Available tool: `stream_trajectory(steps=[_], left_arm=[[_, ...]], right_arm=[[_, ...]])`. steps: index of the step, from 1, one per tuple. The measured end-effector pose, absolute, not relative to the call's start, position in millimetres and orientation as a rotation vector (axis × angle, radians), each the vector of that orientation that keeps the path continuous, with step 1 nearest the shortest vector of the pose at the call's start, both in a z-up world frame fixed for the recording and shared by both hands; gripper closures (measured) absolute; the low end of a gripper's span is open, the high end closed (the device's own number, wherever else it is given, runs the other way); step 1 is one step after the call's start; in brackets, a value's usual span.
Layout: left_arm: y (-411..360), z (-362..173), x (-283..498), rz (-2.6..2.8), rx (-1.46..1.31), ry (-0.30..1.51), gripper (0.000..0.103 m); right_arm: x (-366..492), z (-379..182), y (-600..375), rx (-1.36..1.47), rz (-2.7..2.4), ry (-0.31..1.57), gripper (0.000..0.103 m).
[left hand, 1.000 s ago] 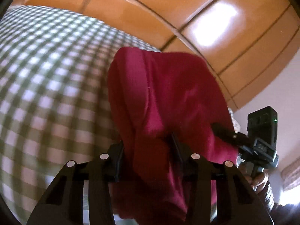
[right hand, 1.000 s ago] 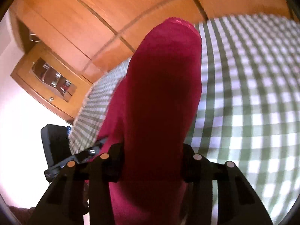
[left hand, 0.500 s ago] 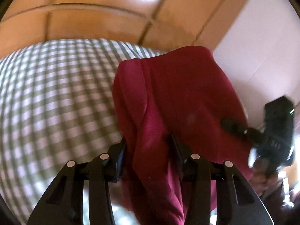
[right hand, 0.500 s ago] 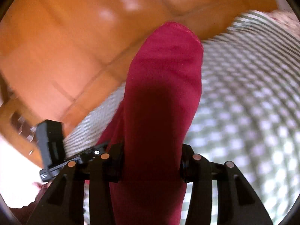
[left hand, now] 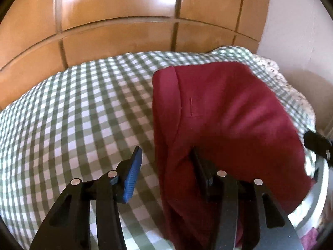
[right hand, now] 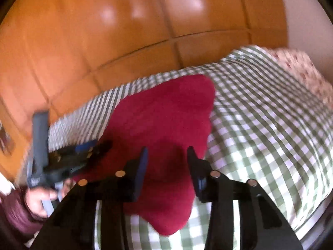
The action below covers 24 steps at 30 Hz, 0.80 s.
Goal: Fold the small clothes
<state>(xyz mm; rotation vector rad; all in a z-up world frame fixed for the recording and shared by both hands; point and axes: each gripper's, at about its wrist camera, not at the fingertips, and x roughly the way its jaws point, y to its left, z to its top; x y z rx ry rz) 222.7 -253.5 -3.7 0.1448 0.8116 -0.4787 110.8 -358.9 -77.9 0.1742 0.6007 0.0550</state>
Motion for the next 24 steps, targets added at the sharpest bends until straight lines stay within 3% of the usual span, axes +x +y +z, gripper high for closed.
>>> stream_trajectory(steps=[5,8,13,20,24], left_arm=[[-240,-14,236,-0.455,0.098,0.828,0.033],[-234,-7,226,-0.443,0.087,0.827,0.033],[-226,4,205,-0.375,0.104,0.798,0.018],[-209,20,181,-0.324,0.077,0.751,0.013],[-199,27,166,-0.307,0.071,0.722,0.013]], right_arm=[[111,-106,-344,0.11,-0.038,0.62,0.064],[112,-105,-342,0.105,-0.068,0.631,0.061],[112,-103,-343,0.124,-0.11,0.647,0.047],[94,-100,-344,0.18,-0.213,0.645,0.023],[85,-94,-335,0.154,-0.251,0.631,0.015]])
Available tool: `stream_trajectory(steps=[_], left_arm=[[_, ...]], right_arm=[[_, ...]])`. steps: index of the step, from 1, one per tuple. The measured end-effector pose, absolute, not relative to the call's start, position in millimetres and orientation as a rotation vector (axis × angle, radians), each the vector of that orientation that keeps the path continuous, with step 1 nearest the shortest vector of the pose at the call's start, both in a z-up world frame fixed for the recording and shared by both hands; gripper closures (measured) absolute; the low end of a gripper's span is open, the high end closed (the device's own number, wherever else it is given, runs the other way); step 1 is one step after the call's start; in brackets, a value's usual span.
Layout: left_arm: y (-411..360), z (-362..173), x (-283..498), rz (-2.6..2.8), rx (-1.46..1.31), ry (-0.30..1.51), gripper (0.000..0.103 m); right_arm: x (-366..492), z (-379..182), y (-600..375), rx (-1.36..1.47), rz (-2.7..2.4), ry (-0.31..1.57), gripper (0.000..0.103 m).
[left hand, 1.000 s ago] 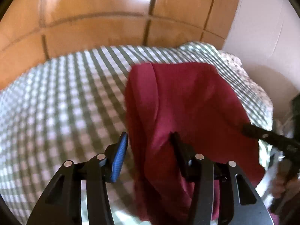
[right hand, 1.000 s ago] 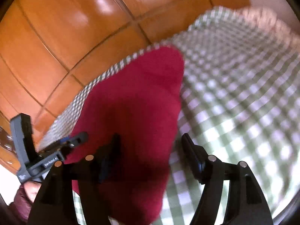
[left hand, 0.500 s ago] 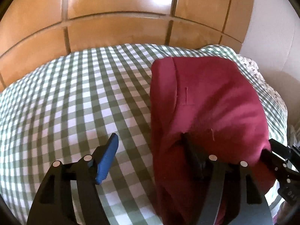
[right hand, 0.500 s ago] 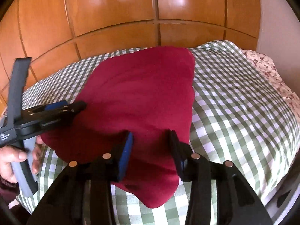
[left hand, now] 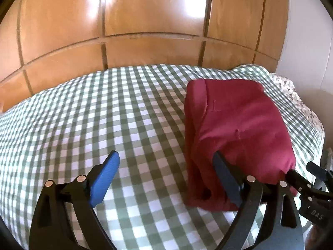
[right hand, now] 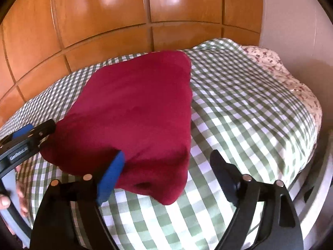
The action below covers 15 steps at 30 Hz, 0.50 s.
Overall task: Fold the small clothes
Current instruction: 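Open the left gripper and release the folded sweater onto the bed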
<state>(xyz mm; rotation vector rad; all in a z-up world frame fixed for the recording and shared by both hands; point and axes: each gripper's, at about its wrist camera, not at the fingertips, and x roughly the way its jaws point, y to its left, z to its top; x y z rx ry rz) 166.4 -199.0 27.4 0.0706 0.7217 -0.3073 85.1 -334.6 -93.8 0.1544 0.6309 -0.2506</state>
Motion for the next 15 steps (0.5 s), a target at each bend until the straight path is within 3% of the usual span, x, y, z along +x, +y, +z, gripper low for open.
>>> stream_trajectory(steps=[7,15], left_arm=[[-184,42,141,-0.274,0.068,0.673,0.013],[-168,51,119,-0.244,0.039,0.648,0.004]], right_arm=[[71,-86,-316,0.141,-0.29,0.596,0.003],[46,-73,-301,0.153,-0.364,0.512,0.002]])
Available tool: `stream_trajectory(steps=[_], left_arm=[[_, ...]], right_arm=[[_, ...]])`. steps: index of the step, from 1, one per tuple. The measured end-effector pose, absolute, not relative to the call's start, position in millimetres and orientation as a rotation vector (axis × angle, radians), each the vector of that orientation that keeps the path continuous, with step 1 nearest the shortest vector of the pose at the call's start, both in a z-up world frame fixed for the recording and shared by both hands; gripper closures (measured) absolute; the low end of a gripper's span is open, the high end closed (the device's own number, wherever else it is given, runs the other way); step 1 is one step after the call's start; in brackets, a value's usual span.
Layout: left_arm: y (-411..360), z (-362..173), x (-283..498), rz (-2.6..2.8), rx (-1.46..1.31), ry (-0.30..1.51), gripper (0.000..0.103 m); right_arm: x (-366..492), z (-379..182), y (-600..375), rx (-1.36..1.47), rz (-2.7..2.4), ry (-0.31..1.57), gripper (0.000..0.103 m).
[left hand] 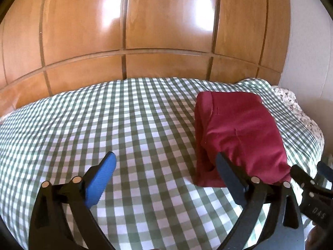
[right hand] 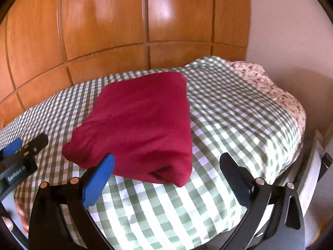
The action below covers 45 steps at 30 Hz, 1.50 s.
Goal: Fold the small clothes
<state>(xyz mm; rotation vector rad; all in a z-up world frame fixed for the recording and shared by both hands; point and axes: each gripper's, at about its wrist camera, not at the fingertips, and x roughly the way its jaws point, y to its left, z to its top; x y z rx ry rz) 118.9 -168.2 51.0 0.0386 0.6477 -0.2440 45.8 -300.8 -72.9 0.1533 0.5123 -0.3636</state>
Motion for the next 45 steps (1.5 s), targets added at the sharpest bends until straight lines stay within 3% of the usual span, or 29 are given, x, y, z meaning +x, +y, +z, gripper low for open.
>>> stream_trajectory(steps=[21,45], left_arm=[[-153,48,80,-0.238,0.052,0.642,0.004],[-157,37,86,-0.186,0.056,0.668,0.004]], right_arm=[[29,-77,-286,0.114,-0.44,0.45,0.002],[40,-93,-296,0.135,-0.42,0.528,0.002]])
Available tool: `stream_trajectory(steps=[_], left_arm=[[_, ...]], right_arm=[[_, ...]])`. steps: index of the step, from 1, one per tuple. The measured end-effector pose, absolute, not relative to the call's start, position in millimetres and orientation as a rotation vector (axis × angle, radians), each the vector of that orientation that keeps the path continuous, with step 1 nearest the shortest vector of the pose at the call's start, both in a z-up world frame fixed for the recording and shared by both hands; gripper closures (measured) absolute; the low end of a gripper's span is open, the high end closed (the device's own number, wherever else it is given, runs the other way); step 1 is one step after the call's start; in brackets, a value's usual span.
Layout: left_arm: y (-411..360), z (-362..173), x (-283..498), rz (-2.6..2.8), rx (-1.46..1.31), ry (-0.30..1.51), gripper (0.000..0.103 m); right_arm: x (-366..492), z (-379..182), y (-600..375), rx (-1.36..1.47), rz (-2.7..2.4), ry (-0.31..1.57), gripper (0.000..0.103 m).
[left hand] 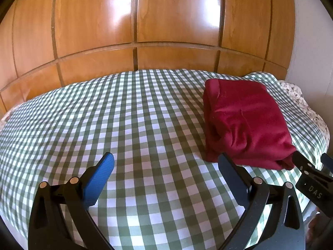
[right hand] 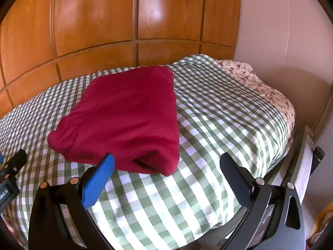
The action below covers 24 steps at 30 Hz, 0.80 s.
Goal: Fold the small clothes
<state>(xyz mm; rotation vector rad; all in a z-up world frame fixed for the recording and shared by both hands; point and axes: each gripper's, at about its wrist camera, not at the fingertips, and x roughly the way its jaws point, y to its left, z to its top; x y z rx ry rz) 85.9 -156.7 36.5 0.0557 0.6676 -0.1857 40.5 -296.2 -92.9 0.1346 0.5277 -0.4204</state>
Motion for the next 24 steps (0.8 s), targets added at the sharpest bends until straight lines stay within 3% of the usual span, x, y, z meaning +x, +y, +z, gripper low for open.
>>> stream_trajectory(steps=[24], left_arm=[[-152,48,70,-0.211,0.059,0.623,0.004]], right_arm=[[32,-83,-279,0.129,-0.376,0.487,0.002]])
